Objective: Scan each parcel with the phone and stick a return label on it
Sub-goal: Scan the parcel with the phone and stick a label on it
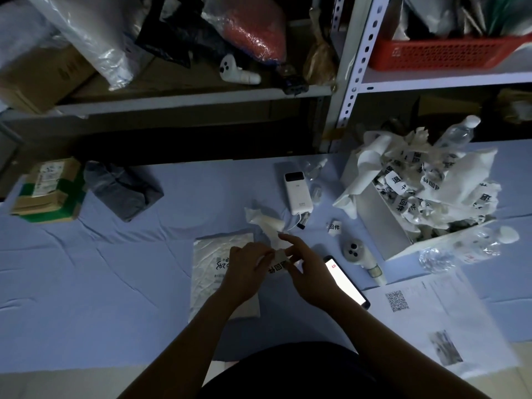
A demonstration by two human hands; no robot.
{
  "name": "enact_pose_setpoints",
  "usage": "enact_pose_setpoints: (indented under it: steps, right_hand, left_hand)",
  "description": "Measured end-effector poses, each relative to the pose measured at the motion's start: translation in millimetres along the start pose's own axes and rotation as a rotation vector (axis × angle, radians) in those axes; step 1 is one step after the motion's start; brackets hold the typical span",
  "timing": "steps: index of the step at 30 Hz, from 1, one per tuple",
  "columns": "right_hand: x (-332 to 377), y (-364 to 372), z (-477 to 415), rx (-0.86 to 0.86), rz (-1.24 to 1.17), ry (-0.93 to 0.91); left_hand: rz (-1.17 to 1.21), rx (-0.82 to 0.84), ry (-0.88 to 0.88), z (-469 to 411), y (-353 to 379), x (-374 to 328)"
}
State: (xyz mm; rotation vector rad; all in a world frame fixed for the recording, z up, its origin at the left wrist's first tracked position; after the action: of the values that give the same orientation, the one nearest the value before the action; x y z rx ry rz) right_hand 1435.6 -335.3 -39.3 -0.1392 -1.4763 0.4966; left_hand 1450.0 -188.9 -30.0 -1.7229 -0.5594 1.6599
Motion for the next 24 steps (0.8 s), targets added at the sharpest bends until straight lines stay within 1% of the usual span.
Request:
enact_pose_setpoints:
  steps: [2, 4, 6, 8, 10, 11, 12, 13, 14, 16, 17, 18, 19, 21, 24]
  right_hand:
    - [-3, 0, -1, -0.002, 0.044, 0.016]
    - [-11, -4, -3, -0.030, 0.083, 0.055]
    - [-26, -18, -5, -0.121, 0.096, 0.140]
    - [-44, -38, -5, -0.257, 0.159, 0.273]
    - [-56, -54, -1, -0.359, 0.327, 0.413]
    - [-54, -57, -1, -0.391, 0.379, 0.427]
    - [-46, -55, -4, -0.403, 0.361, 0.386]
    - [-34, -47, -10, -0.378, 0.257, 0.308]
    - [-22, -36, -18, -0.309, 0.083, 0.251]
    - [5, -2, -30, -0.073, -0.346, 0.265]
    - [19, 13, -33, 0.022, -0.511, 0.274]
    - [31, 21, -36, 0.070, -0.621, 0.262]
    - [43, 24, -39, 0.072, -0.675, 0.234]
    - [60, 24, -44, 0.024, -0.714, 0.172]
    - [77, 26, -47, -0.012, -0.690, 0.120]
  left_hand:
    - [0.104, -0.106, -0.068, -2, -12, 8]
    - [0.192, -0.196, -0.099, -4, -27, 12]
    - [0.286, -0.248, -0.130, -4, -41, 15]
    - [0.400, -0.278, -0.182, -5, -52, 21]
    - [0.504, -0.272, -0.240, -6, -58, 26]
    - [0.556, -0.253, -0.268, -6, -59, 28]
    - [0.599, -0.232, -0.291, -6, -60, 29]
    - [0.633, -0.213, -0.303, -6, -61, 29]
    - [0.662, -0.196, -0.305, -6, -63, 29]
    - [0.724, -0.146, -0.286, -7, -68, 26]
    - [0.749, -0.112, -0.269, -7, -70, 24]
    - [0.773, -0.079, -0.248, -7, -73, 21]
    - [0.807, -0.052, -0.227, -7, -77, 20]
    - [0.879, -0.010, -0.199, -7, -86, 21]
    - [1.027, 0.016, -0.222, -6, -100, 31]
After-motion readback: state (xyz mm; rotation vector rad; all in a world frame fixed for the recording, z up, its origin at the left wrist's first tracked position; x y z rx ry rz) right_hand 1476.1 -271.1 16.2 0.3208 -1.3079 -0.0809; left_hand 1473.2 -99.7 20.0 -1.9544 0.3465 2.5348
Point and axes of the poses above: each hand's wrist, its own z-axis away from the middle knuckle, its own y-axis out of the palm, x = y × z, the point moved 9 cm from there along -z, towards the middle knuckle, and after that the axes turned 3 degrees about -z, right-handed, at the moved point
